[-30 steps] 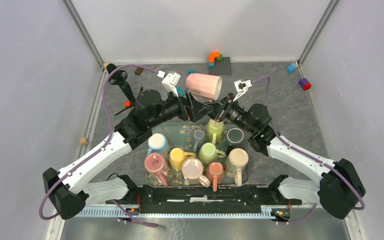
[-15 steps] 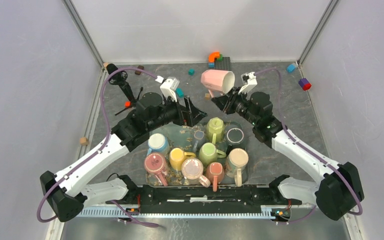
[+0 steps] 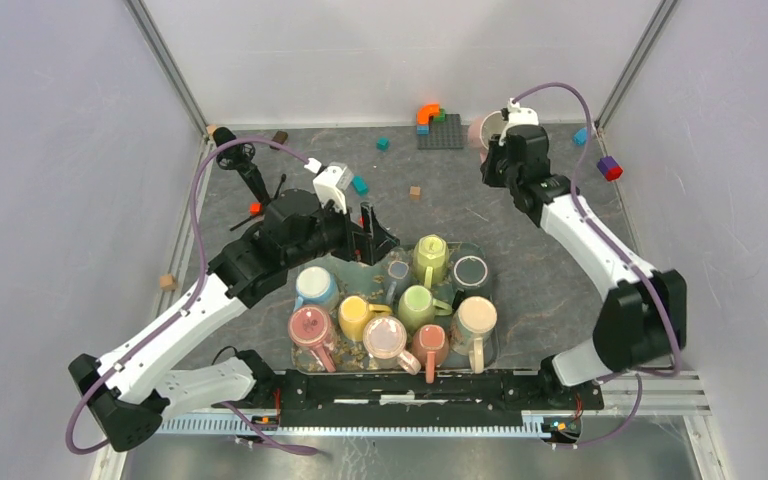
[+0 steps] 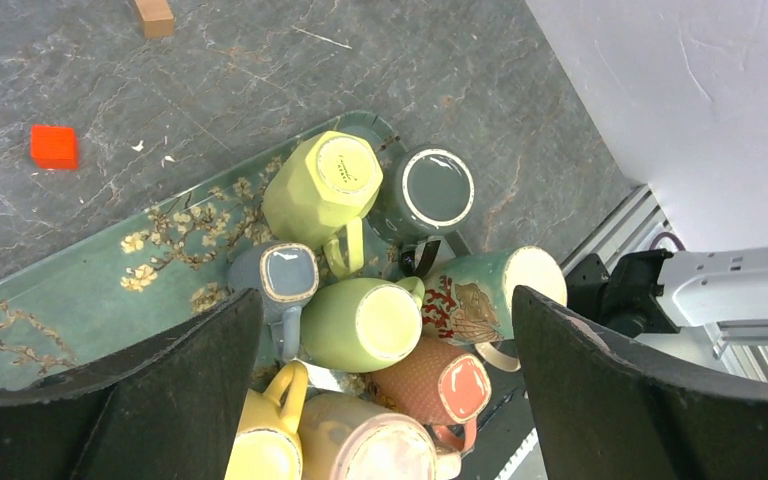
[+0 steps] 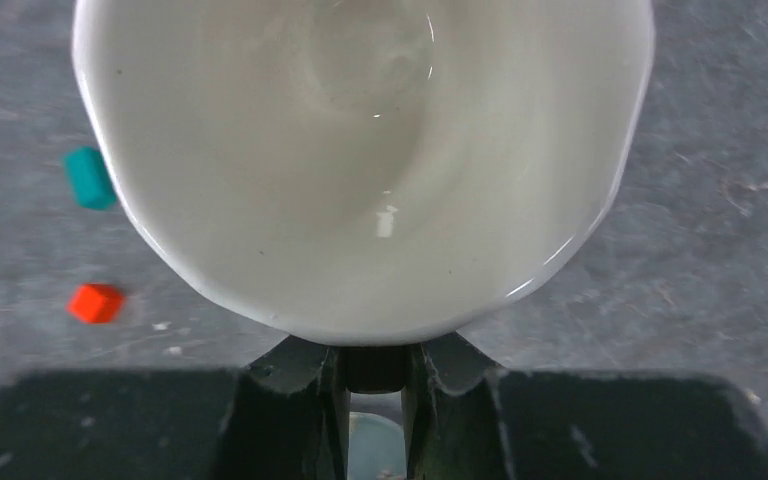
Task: Turn the mug right side up
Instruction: Place the cup at the center of the board.
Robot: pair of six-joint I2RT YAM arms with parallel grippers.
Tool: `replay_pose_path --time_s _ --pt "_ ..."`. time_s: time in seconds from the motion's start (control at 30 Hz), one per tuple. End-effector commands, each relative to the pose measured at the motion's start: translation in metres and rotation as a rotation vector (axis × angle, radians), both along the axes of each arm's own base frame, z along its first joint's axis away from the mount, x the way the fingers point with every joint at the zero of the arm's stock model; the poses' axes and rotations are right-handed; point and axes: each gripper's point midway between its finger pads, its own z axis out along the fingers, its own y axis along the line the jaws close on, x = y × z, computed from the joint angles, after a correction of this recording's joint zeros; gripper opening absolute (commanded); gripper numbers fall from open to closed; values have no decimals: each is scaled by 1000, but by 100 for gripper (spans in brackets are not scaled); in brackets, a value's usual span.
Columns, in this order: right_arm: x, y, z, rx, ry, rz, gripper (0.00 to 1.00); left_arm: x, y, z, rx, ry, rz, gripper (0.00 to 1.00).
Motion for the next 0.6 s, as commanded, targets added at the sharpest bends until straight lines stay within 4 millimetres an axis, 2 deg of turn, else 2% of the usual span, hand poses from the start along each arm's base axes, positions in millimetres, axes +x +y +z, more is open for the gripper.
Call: replay_pose_path --time_s 0.0,0.03,0.23,0.57 --pt "37 -29 24 -130 -43 -73 0 -5 6 19 17 -76 -36 100" --pt "43 -33 13 -152 -9 -79 0 -6 6 19 17 -76 -40 100" --pt "74 -50 -21 -233 122 -108 0 -11 8 20 10 -78 -54 100" --pt "99 -59 -69 -271 284 -105 0 -15 10 13 21 -57 -57 100"
